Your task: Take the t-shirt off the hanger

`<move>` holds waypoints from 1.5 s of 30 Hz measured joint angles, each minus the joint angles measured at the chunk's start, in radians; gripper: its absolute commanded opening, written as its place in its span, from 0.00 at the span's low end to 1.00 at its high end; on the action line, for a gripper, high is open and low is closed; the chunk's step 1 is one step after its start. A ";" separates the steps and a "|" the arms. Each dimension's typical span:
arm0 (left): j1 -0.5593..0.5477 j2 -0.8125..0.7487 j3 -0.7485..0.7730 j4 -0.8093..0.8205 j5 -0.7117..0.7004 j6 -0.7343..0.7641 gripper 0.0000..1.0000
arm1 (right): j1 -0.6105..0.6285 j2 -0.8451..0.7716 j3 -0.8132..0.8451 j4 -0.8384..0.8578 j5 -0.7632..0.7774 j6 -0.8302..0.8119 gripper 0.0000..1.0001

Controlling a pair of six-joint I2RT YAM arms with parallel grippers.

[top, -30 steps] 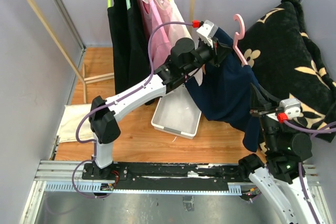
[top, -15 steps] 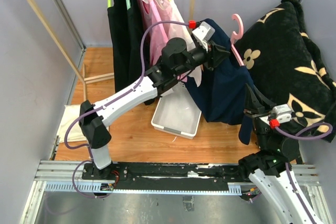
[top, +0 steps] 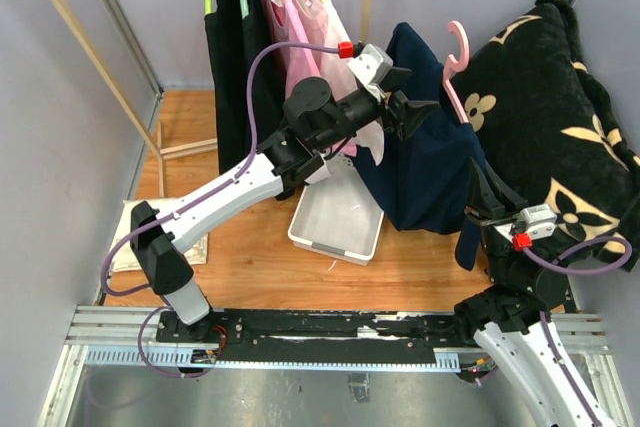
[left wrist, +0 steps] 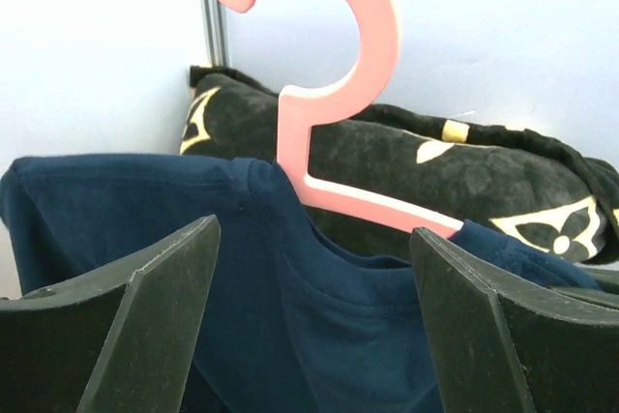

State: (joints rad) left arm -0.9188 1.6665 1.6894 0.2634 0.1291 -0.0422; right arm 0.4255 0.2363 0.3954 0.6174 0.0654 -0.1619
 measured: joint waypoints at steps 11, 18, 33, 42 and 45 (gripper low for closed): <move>0.000 0.060 0.079 0.088 0.034 0.062 0.86 | 0.000 0.026 0.000 0.031 -0.049 -0.001 0.01; 0.000 0.138 0.133 0.097 0.022 0.061 0.82 | 0.000 0.026 0.000 0.036 -0.074 0.000 0.01; 0.006 0.170 0.145 0.112 -0.015 0.065 0.01 | 0.000 0.016 0.012 0.000 -0.108 0.000 0.09; 0.000 0.188 0.162 0.105 -0.029 0.060 0.00 | 0.000 0.001 0.151 -0.206 -0.078 0.025 0.51; -0.001 0.210 0.197 0.082 -0.043 0.068 0.01 | 0.000 -0.006 0.208 -0.278 -0.065 0.037 0.61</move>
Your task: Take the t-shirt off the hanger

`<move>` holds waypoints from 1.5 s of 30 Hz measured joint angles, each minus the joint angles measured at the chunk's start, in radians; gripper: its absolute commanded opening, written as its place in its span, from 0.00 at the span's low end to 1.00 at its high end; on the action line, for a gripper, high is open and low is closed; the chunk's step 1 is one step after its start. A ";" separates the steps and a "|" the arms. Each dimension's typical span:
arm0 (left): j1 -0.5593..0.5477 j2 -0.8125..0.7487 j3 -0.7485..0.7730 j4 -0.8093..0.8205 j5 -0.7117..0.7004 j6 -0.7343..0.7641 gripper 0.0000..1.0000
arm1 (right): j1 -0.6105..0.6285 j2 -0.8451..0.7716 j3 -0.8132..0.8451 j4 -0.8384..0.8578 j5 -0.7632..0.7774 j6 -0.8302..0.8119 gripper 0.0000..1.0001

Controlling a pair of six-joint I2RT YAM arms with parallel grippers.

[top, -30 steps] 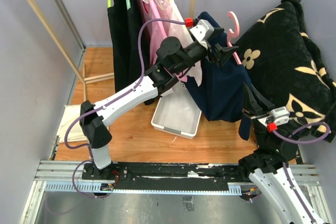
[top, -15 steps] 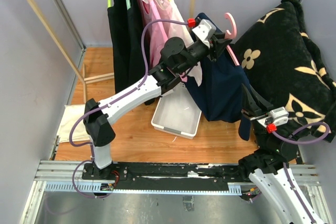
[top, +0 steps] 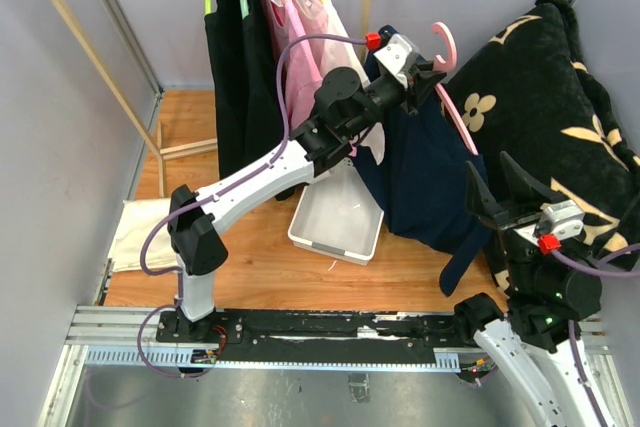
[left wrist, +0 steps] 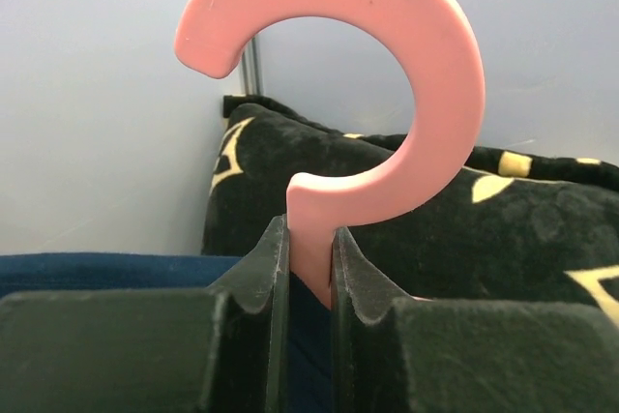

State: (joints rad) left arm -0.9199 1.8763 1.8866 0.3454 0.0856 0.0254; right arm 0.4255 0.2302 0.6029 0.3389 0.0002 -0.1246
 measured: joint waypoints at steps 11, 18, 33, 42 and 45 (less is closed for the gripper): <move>0.001 0.037 0.166 -0.102 -0.079 0.082 0.01 | 0.000 -0.001 0.121 -0.286 0.014 0.024 0.67; 0.022 0.037 0.208 -0.120 -0.084 0.090 0.01 | 0.000 -0.005 0.127 -0.382 0.058 0.047 0.54; 0.068 0.037 0.208 -0.154 -0.069 0.079 0.00 | 0.000 -0.055 0.061 -0.435 0.154 0.106 0.42; 0.068 0.035 0.208 -0.154 -0.054 0.074 0.01 | 0.000 -0.049 0.059 -0.440 0.158 0.110 0.22; 0.068 0.035 0.208 -0.154 -0.050 0.072 0.01 | 0.000 -0.043 0.049 -0.436 0.158 0.119 0.32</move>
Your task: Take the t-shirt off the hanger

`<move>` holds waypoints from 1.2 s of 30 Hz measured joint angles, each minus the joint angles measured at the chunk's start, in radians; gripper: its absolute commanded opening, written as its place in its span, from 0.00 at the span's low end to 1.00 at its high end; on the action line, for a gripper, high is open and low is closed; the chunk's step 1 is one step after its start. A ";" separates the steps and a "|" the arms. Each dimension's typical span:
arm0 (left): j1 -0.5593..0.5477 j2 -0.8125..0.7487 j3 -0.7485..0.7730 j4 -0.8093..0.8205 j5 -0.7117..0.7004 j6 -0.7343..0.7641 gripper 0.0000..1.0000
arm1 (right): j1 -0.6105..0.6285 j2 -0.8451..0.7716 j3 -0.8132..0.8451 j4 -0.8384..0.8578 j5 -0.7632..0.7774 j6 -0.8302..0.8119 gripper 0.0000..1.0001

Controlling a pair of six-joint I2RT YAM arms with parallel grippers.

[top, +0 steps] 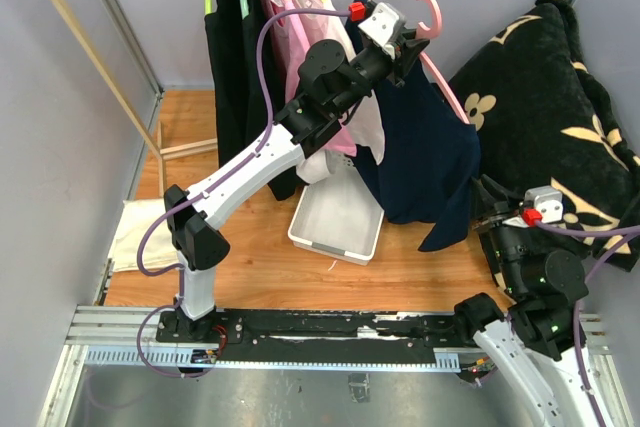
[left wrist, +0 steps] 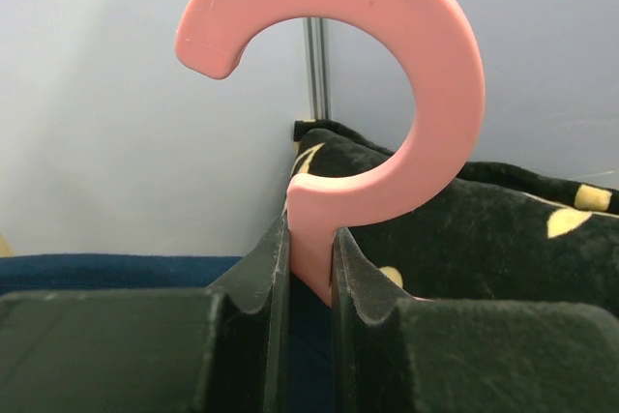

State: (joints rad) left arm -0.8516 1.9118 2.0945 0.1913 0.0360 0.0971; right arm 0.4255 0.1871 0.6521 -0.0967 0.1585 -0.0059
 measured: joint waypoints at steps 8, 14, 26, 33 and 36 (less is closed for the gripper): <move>0.000 -0.002 0.000 -0.005 0.000 0.001 0.01 | 0.000 -0.001 -0.003 0.002 0.000 0.011 0.45; 0.000 -0.002 0.000 -0.006 -0.006 0.002 0.01 | 0.000 -0.001 0.026 0.001 -0.018 0.011 0.49; 0.000 -0.002 0.000 -0.007 -0.010 -0.002 0.01 | 0.000 0.009 0.050 0.010 -0.045 0.018 0.42; 0.000 -0.004 0.000 -0.007 0.010 -0.018 0.00 | 0.000 0.072 0.028 0.074 -0.027 0.055 0.03; 0.002 -0.007 0.000 -0.007 0.011 -0.018 0.01 | 0.000 0.087 0.025 0.079 -0.013 0.066 0.01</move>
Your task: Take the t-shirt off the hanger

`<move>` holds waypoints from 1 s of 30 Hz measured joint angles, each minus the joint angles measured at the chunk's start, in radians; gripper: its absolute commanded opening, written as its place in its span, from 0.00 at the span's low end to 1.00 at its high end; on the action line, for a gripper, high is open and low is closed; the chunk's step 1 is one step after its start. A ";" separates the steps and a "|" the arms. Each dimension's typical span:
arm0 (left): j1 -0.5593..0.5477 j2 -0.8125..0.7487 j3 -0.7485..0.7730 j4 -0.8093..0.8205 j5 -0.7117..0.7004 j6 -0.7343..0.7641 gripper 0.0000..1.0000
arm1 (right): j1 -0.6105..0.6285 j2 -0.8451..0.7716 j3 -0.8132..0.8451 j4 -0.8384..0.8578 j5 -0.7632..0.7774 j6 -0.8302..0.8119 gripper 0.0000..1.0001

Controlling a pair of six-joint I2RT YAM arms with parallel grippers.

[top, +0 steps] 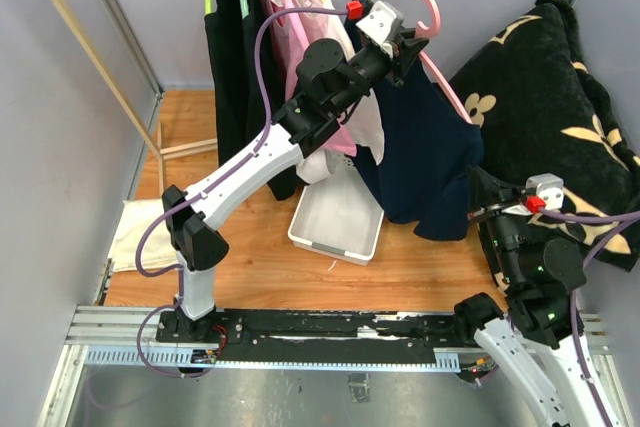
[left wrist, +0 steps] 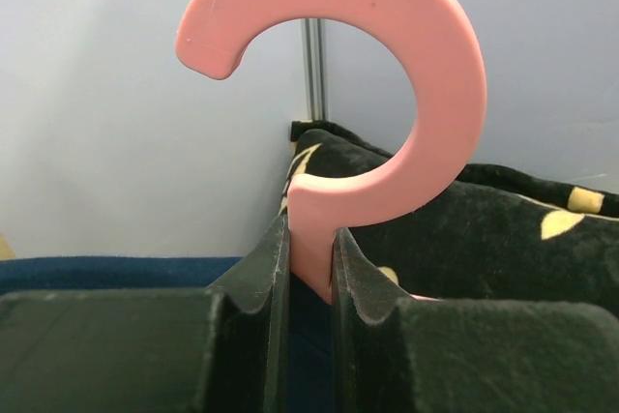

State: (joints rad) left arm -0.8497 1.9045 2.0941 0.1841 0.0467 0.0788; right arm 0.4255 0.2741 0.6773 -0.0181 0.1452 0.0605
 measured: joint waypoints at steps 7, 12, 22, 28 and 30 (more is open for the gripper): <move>0.002 0.006 0.043 -0.040 -0.028 -0.005 0.01 | 0.000 -0.063 -0.029 -0.018 0.040 0.036 0.01; 0.002 0.013 0.115 -0.051 -0.051 -0.020 0.00 | 0.000 -0.119 -0.043 -0.068 0.050 0.071 0.01; 0.002 0.015 0.121 -0.051 -0.046 -0.059 0.01 | 0.000 -0.129 -0.063 -0.143 0.050 0.104 0.40; 0.005 0.004 0.057 -0.016 -0.024 -0.060 0.01 | 0.000 -0.108 -0.006 -0.183 0.050 0.071 0.52; 0.005 0.001 0.026 -0.014 -0.015 -0.060 0.00 | 0.000 -0.106 0.026 -0.190 0.046 0.055 0.54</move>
State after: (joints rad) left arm -0.8444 1.9057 2.1201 0.1696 0.0315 0.0185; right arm 0.4255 0.1684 0.7033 -0.2081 0.1913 0.1150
